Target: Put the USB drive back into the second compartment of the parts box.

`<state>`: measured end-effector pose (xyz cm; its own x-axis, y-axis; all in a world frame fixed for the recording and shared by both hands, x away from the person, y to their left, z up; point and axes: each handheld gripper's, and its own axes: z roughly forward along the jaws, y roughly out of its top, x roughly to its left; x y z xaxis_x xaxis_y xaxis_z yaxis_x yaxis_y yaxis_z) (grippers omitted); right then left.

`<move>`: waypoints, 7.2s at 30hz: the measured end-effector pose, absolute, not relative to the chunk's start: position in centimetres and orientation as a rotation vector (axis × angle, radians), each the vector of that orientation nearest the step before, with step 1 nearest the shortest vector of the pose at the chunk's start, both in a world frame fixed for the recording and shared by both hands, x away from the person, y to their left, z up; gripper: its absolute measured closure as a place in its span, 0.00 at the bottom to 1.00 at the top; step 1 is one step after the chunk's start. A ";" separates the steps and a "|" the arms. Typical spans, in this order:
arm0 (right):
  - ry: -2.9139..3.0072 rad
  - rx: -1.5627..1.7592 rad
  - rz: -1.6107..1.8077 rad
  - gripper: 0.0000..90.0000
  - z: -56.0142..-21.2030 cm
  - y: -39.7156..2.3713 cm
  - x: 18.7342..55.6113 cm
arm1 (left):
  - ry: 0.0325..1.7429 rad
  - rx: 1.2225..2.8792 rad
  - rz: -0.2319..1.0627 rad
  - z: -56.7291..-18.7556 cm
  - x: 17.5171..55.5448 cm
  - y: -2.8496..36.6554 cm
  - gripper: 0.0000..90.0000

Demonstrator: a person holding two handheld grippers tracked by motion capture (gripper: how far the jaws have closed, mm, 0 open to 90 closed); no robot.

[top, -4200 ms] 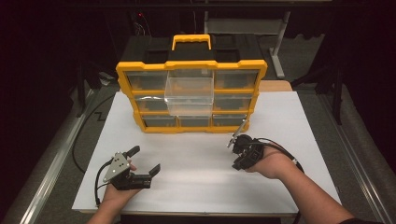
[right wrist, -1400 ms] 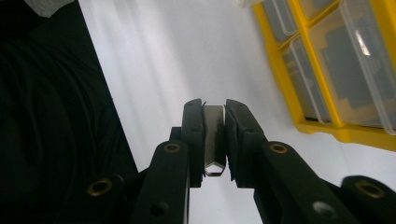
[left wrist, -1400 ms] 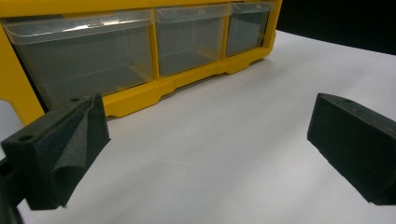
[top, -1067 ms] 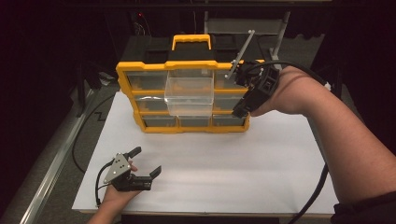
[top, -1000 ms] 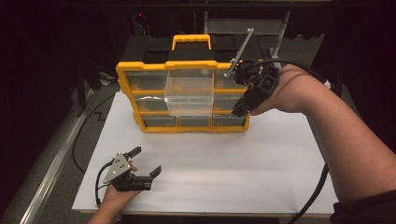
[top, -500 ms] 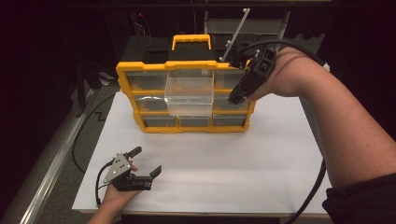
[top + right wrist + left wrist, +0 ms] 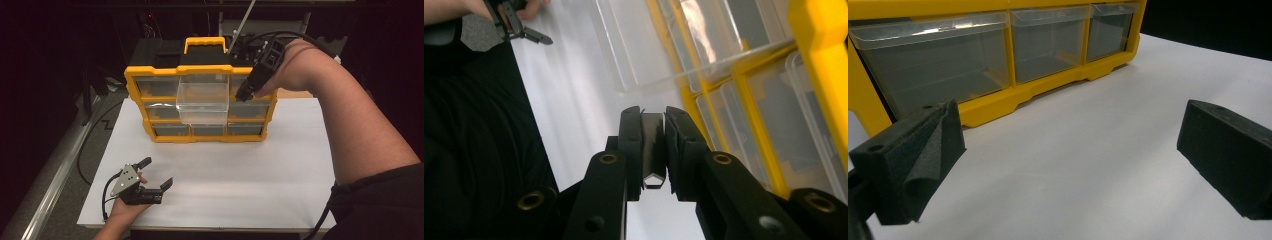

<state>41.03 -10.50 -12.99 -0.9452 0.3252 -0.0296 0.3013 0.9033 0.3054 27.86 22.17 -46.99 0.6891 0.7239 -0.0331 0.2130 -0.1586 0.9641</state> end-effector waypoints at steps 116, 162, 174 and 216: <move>2.877 0.529 0.484 0.16 -15.4 -10.1 39.5 | 0.767 1.705 0.538 -47.0 28.1 22.7 0.00; 2.797 0.738 0.385 0.01 -24.1 -20.4 35.6 | 0.776 1.688 0.531 -46.9 28.0 23.0 0.00; 2.821 0.750 0.360 0.01 -27.5 -20.4 36.0 | 0.780 1.686 0.527 -46.9 28.0 23.0 0.00; 2.796 0.838 0.543 0.01 -43.1 -20.5 35.9 | 0.788 1.693 0.518 -46.9 28.1 23.0 0.00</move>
<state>35.92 -20.54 -43.13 -0.8272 0.5588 -0.0592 0.4961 0.7757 0.3900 28.08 22.98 -46.91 0.6780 0.7325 -0.0624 0.2332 -0.1338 0.9632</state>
